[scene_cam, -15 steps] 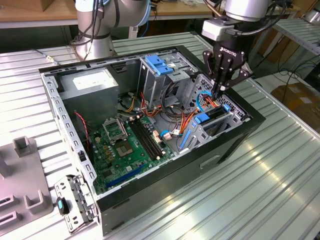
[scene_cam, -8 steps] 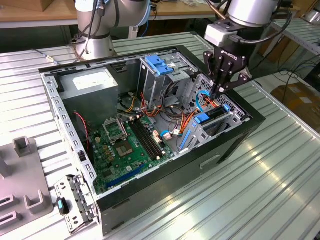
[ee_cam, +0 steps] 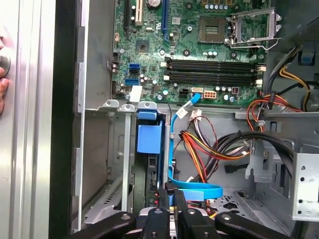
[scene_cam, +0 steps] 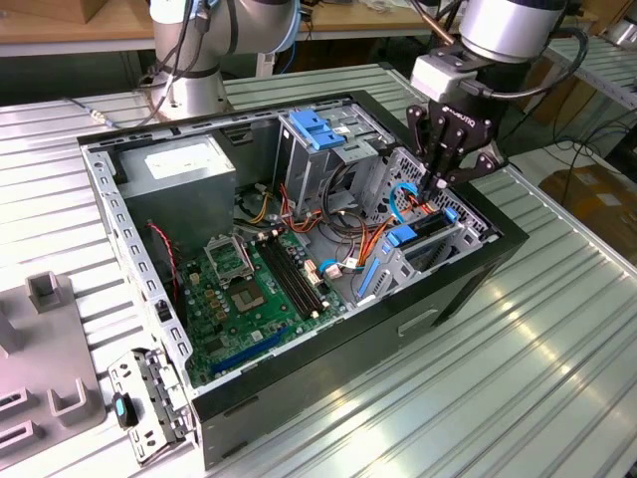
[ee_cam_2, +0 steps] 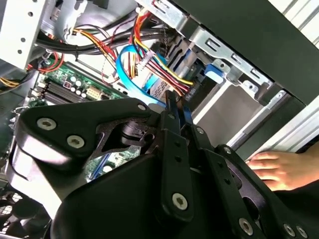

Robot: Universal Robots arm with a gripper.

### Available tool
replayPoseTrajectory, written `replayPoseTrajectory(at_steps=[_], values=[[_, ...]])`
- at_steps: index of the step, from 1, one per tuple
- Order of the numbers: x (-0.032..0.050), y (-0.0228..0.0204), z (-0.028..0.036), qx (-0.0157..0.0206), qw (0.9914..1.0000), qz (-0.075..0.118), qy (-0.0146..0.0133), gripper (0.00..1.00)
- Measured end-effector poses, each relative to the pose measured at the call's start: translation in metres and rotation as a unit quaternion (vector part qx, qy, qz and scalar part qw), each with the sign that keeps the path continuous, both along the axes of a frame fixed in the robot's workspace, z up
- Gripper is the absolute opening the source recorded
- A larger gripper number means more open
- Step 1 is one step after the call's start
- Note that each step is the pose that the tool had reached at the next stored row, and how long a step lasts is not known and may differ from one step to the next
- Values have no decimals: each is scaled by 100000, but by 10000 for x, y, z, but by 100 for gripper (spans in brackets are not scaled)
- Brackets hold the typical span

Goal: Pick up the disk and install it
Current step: 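Insert the second disk wire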

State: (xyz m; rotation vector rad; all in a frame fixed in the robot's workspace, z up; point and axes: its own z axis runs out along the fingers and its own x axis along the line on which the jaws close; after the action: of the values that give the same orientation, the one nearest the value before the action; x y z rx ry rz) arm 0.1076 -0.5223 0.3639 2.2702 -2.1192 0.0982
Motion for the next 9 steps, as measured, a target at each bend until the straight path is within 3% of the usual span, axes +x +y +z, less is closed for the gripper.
replayPoseTrajectory(at_steps=[3,6,7,9], values=[[-19,-25,-8,383,99998,255,-405,16],[-41,-49,-19,1498,99982,587,-966,16],[-54,-72,-24,1813,99976,693,-1050,16],[-78,-189,-46,2824,99950,854,-1172,16]])
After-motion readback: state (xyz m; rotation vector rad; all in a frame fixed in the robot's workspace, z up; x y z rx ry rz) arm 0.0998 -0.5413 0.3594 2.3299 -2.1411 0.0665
